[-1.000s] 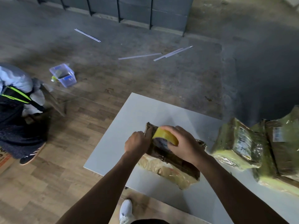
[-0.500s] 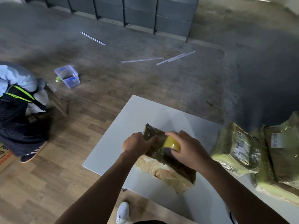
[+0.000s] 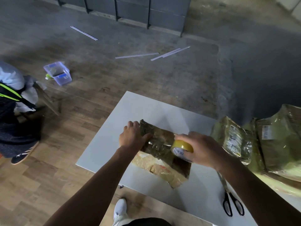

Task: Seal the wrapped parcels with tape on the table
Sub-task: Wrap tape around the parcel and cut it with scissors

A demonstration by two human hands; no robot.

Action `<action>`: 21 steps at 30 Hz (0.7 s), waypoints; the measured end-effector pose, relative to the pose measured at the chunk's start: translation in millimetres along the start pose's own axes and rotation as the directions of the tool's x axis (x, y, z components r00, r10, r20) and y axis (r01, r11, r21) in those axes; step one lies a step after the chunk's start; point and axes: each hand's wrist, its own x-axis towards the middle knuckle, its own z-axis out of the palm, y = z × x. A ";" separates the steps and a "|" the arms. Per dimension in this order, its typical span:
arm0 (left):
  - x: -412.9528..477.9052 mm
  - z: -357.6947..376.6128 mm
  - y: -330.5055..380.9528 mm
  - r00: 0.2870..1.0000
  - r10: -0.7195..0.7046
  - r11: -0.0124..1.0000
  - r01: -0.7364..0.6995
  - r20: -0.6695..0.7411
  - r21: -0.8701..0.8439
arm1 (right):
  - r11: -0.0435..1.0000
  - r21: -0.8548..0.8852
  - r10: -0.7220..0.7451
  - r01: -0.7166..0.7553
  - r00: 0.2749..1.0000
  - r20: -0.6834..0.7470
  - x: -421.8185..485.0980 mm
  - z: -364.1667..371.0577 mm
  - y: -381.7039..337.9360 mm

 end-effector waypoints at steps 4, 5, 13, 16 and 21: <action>-13.5 -5.3 25.6 0.898 0.376 0.915 -0.322 -0.228 0.242 | 0.999 0.025 -0.030 0.030 1.000 -0.005 6.9 9.4 -17.9; -17.5 1.3 31.0 0.879 0.453 0.883 -0.419 -0.149 0.212 | 0.999 0.038 -0.012 0.012 1.000 -0.009 8.6 11.7 -18.8; -21.2 14.0 28.8 0.897 0.437 0.899 -0.438 0.062 0.003 | 0.958 0.284 -0.008 0.044 0.992 -0.126 -11.7 37.8 5.6; -19.9 17.2 31.9 0.907 0.417 0.909 -0.417 0.053 -0.014 | 0.911 0.407 -0.002 0.068 0.987 -0.161 -22.2 42.5 11.0; -18.0 14.0 29.0 0.909 0.413 0.909 -0.408 0.048 -0.089 | 0.964 0.261 -0.020 0.049 0.993 -0.114 -24.1 18.8 12.8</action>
